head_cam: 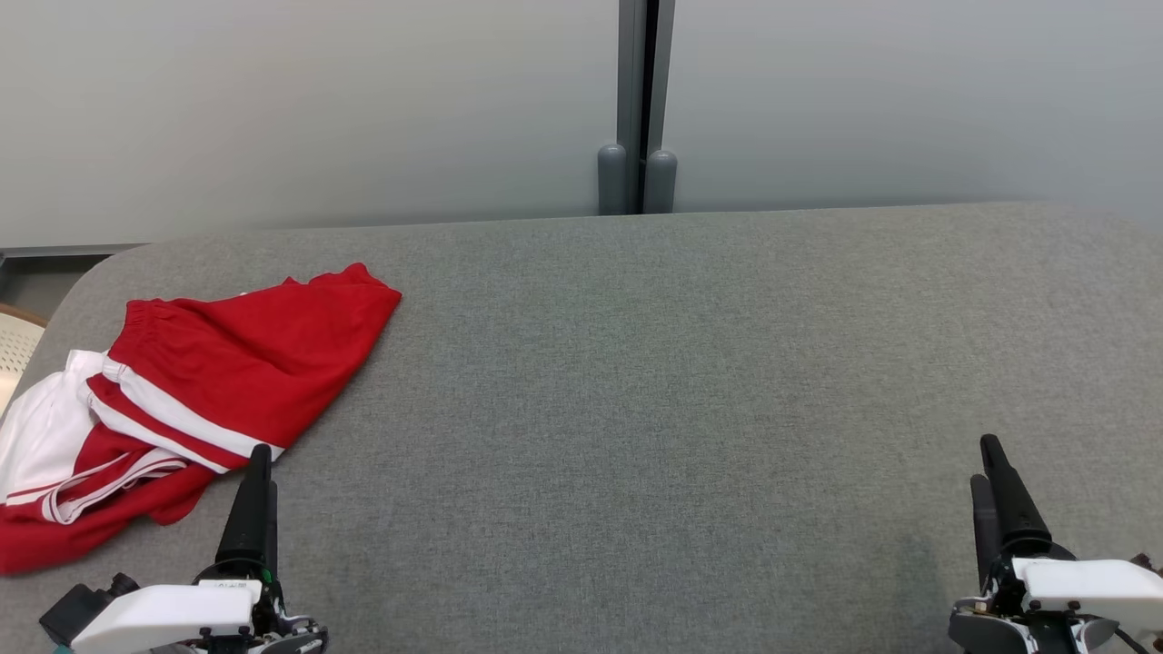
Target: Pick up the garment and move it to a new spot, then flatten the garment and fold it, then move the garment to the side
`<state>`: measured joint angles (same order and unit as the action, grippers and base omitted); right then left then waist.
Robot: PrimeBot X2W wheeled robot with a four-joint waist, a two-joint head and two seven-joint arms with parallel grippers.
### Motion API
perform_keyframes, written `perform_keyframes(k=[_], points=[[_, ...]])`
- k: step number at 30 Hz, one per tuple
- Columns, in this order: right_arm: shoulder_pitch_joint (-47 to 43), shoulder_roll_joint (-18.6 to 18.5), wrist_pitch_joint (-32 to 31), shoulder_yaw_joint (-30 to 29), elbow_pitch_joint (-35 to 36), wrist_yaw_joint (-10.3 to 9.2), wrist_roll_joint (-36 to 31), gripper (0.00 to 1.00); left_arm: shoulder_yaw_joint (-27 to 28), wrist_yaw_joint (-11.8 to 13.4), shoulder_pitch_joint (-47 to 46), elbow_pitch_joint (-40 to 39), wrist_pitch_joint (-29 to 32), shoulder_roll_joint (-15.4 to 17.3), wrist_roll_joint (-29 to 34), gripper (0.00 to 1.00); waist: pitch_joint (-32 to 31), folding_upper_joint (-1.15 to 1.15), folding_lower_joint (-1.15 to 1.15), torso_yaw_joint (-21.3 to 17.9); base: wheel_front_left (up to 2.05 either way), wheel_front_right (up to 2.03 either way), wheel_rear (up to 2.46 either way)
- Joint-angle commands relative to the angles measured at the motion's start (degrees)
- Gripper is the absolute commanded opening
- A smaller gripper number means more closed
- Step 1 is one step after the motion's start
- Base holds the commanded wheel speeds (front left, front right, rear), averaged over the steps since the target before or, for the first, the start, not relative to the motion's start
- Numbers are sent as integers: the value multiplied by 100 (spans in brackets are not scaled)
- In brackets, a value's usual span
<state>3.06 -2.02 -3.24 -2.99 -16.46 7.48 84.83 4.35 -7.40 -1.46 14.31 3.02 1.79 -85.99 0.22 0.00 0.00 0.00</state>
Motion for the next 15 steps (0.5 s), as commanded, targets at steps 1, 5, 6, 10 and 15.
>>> perform_keyframes(k=[1, 5, 6, 10, 15], points=[[164, -51, 84, 50, 134, 0, -359, 100, 25, -3, -79, -182, -59, 55, 340, 100, 2, 0, 0, 3, 0, 0, 0], [154, -47, 187, 152, 232, 0, -1024, 100, -52, -3, -45, -369, -161, 54, 878, 100, 8, 0, 0, 12, 0, 0, 0], [153, -48, 213, 190, 249, 0, -1202, 100, -58, -3, -35, -423, -187, 56, 995, 100, 9, 0, 0, 14, 0, 0, 0], [154, -63, 310, 381, 294, 0, -1918, 100, -27, -4, -20, -747, -283, 60, 1552, 100, 14, 0, 0, 25, 0, 0, 0], [119, -67, 426, 640, 531, 1, -2544, 100, -213, -1, 46, -1068, -399, 65, 2256, 100, 15, 0, 0, 38, 0, 0, 0]])
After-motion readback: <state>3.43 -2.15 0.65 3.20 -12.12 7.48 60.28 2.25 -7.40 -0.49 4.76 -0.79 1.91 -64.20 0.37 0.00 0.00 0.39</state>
